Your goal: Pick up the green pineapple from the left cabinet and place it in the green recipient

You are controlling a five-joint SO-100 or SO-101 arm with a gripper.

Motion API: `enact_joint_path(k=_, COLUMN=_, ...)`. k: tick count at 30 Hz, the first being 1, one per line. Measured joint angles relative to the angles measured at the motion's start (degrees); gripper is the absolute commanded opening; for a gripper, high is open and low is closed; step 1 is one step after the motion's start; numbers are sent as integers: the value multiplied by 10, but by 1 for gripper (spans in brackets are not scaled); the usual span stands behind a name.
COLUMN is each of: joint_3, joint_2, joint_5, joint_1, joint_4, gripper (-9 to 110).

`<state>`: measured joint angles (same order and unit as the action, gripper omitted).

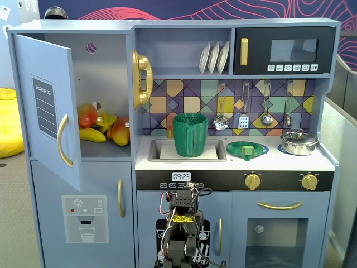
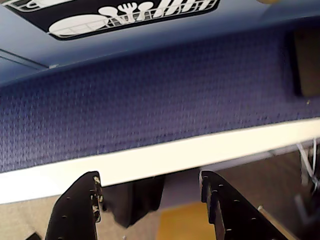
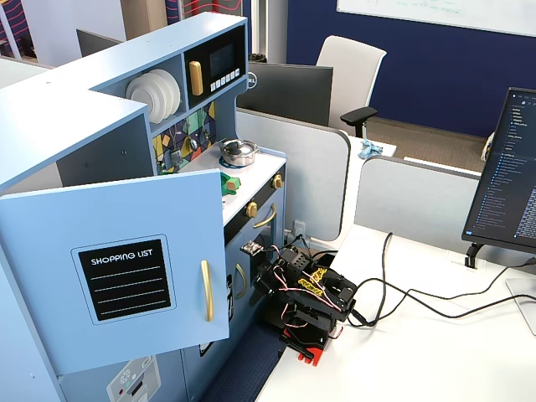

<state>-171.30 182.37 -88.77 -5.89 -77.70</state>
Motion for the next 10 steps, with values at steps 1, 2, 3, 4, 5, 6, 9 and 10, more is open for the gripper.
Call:
enact_joint_path(k=1, joint_3=0, joint_2=0, joint_5=0, joint_1=5, joint_4=0, gripper=17)
enact_joint_path(k=2, joint_3=0, joint_2=0, joint_5=3, joint_1=13, joint_4=0, gripper=17)
enact_joint_path(k=3, joint_3=0, joint_2=0, joint_5=4, joint_1=24, joint_4=0, gripper=17)
enact_joint_path(k=4, joint_3=0, joint_2=0, joint_5=5, joint_1=32, joint_4=0, gripper=17)
enact_joint_path(k=5, joint_3=0, joint_2=0, joint_5=5, joint_1=38, joint_4=0, gripper=17)
enact_joint_path(k=6, joint_3=0, joint_2=0, joint_5=5, joint_1=41, joint_4=0, gripper=17)
enact_joint_path(k=9, joint_3=0, joint_2=0, joint_5=7, joint_1=47, joint_4=0, gripper=17)
enact_joint_path(k=10, joint_3=0, joint_2=1, joint_5=7, joint_1=47, joint_4=0, gripper=17)
